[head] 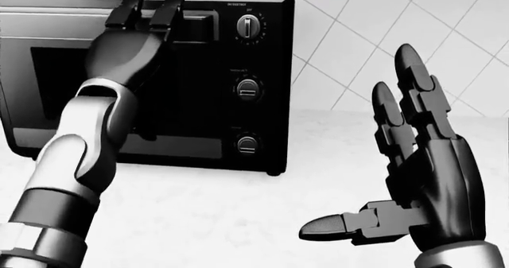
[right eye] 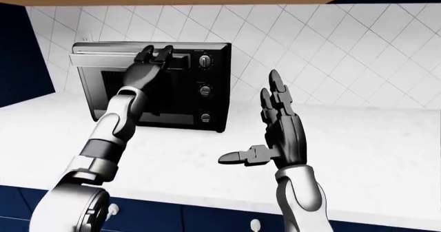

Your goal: Open the toaster oven door.

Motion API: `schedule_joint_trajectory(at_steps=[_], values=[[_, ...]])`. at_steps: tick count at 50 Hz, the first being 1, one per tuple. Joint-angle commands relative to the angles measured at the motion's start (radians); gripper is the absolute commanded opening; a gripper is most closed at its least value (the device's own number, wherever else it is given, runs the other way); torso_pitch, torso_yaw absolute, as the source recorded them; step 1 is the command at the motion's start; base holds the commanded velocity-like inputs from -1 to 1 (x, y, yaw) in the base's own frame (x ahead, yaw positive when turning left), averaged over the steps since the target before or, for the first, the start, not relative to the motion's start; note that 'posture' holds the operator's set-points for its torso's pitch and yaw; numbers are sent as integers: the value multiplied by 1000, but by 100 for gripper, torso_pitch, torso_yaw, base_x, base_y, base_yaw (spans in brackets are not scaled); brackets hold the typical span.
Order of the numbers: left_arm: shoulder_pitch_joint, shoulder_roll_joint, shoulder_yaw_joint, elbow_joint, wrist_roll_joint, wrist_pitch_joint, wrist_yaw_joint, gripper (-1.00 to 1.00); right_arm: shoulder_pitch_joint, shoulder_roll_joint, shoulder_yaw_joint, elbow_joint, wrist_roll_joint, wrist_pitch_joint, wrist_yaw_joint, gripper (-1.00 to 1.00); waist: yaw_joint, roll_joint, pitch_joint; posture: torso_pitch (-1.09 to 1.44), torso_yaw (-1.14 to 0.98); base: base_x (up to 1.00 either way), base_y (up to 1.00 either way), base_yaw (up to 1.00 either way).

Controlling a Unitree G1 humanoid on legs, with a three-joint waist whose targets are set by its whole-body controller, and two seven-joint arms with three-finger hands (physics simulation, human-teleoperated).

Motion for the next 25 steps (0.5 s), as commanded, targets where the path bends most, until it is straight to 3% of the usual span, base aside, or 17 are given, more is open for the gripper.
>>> schedule_joint_trajectory(at_steps=[1, 9, 25], values=[[-48, 7, 3, -1, -5, -6, 19, 100, -24, -3, -3, -21, 3, -27, 0, 100, -1, 1, 3, -62, 0, 0, 0, 0], [-174, 19, -11, 251, -17, -34, 101, 100, -23, -2, -2, -4, 2, -46, 2, 100, 0, -2, 2, -62, 0, 0, 0, 0], [-192, 19, -25, 348, -40, -32, 107, 100, -18, 0, 2, 2, 4, -50, -1, 100, -4, 2, -1, -62, 0, 0, 0, 0]])
